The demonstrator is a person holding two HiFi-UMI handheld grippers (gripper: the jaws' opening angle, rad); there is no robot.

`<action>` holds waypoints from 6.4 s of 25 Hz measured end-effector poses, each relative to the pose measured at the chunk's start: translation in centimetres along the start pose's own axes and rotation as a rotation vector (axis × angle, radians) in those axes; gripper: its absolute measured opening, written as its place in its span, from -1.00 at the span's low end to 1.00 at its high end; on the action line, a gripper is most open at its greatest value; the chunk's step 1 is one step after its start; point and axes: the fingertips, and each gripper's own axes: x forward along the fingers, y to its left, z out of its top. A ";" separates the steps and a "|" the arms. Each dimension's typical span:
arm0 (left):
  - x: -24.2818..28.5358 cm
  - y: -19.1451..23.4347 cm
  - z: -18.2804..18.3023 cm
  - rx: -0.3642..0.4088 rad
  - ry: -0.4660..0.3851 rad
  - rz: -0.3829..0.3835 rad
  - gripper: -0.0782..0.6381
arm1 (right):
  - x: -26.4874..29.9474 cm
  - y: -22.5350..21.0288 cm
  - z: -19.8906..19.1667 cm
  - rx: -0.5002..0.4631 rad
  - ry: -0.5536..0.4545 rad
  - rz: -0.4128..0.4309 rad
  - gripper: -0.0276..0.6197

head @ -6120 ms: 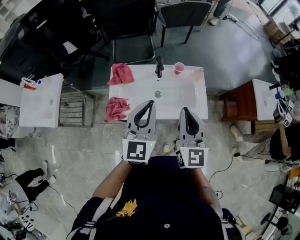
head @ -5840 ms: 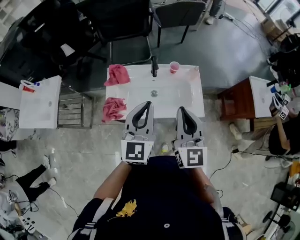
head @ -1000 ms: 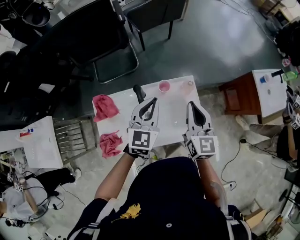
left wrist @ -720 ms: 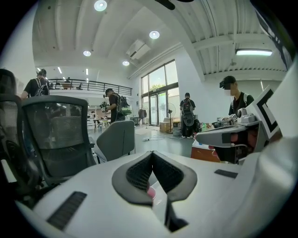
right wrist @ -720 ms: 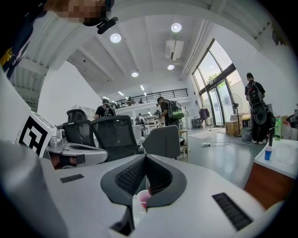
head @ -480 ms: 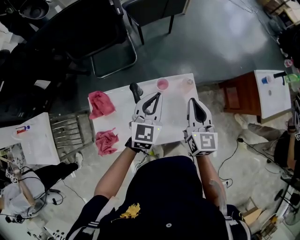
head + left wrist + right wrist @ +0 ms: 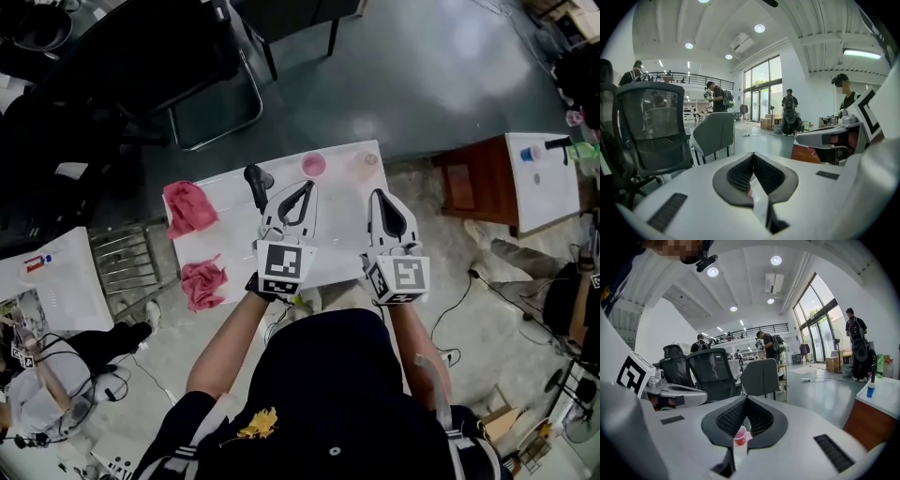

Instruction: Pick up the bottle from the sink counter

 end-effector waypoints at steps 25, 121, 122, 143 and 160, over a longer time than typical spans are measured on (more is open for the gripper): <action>2.7 -1.1 -3.5 0.179 0.029 0.078 -0.73 | 3.1 -2.5 -4.4 -0.021 0.072 -0.021 -0.83; 7.5 -2.8 -12.4 0.069 0.211 0.065 -0.73 | 18.3 -11.5 -22.9 -0.155 0.393 -0.190 0.42; 7.5 -2.9 -12.4 0.068 0.211 0.065 -0.73 | 18.3 -11.3 -22.9 -0.150 0.397 -0.187 0.42; 5.1 -3.0 -11.4 0.085 0.191 0.087 -0.73 | 18.1 -11.2 -22.7 -0.145 0.409 -0.177 0.42; 3.8 -1.5 -10.8 0.103 0.183 0.111 -0.73 | 17.6 -10.0 -21.2 -0.189 0.379 -0.158 0.41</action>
